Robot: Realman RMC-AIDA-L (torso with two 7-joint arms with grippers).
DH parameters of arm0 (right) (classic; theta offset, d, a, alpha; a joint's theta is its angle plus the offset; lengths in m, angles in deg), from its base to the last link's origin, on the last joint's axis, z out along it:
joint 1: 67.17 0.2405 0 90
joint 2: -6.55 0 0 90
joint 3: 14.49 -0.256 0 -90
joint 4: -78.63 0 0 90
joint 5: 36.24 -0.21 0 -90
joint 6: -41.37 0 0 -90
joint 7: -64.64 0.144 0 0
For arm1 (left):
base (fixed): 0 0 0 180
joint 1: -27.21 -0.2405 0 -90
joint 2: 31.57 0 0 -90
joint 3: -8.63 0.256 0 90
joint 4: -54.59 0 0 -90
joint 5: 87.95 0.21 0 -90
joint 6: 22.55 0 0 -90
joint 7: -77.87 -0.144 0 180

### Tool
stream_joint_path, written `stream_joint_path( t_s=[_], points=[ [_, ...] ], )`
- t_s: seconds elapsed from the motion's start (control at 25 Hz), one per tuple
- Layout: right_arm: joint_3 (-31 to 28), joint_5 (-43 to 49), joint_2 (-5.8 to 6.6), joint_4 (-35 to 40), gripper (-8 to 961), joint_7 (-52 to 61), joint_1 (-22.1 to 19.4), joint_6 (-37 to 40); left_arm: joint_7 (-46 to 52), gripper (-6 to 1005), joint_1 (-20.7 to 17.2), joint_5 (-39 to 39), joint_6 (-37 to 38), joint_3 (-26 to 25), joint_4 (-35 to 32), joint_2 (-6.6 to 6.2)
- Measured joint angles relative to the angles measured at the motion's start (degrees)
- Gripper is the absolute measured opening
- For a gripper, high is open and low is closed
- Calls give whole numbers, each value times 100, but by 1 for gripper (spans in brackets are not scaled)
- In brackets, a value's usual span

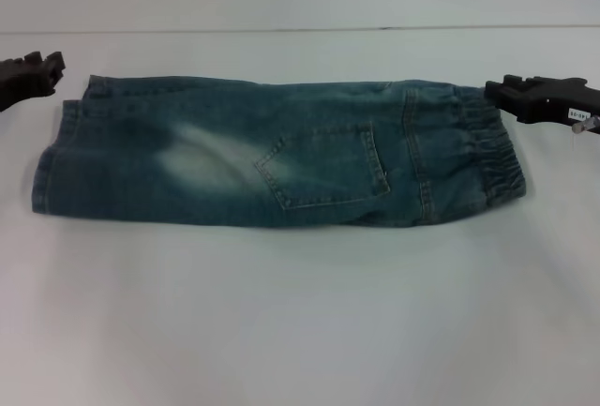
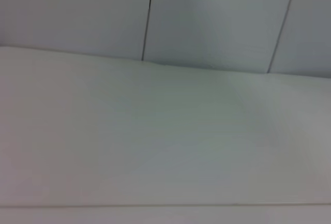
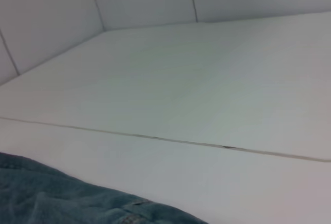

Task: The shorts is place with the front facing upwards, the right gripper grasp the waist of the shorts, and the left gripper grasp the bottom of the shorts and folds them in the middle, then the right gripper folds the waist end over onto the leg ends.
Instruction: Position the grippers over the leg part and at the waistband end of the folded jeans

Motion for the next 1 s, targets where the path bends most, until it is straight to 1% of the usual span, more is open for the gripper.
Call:
stream_joint_path(
  t_s=[0.12,0.24,0.32,0.4,0.44,0.48,0.6,0.76,0.8,0.84,0.92,0.96,1.0],
  points=[
    [-19,0,-1,2,268,29,-34,-8,-158,262,-40,-242,4,40,67,18],
    [3,0,22,49,333,154,-74,43,-181,326,-136,-449,214,63,56,17],
    [13,3,87,96,376,334,-111,195,-286,370,-221,-607,738,56,33,4],
    [41,30,165,264,475,632,-169,501,-400,413,-319,-754,1300,33,18,-18],
    [79,45,198,381,525,814,-201,643,-475,455,-394,-870,1713,28,-1,-32],
    [151,55,233,537,574,1051,-243,810,-520,497,-443,-933,1955,24,-11,-40],
    [497,64,343,1017,701,1778,-355,1186,-699,623,-594,-985,2913,73,-36,-90],
    [1052,133,533,1560,855,2709,-427,1610,-744,775,-679,-623,3981,236,-17,-183],
    [1195,219,580,1674,876,2974,-417,1731,-744,813,-679,-623,3981,236,-17,-183],
    [1317,332,614,1797,896,3237,-387,1825,-745,851,-668,-292,4553,321,-17,-196],
    [1543,623,651,2043,937,3744,-278,1985,-745,885,-657,-126,4776,387,-22,-194],
    [1770,982,667,2258,958,4252,-135,2136,-737,902,-653,-30,4893,470,-26,-182],
    [1770,982,667,2258,958,4252,-135,2136,-728,919,-654,-10,4900,512,-23,-169]
  ],
)
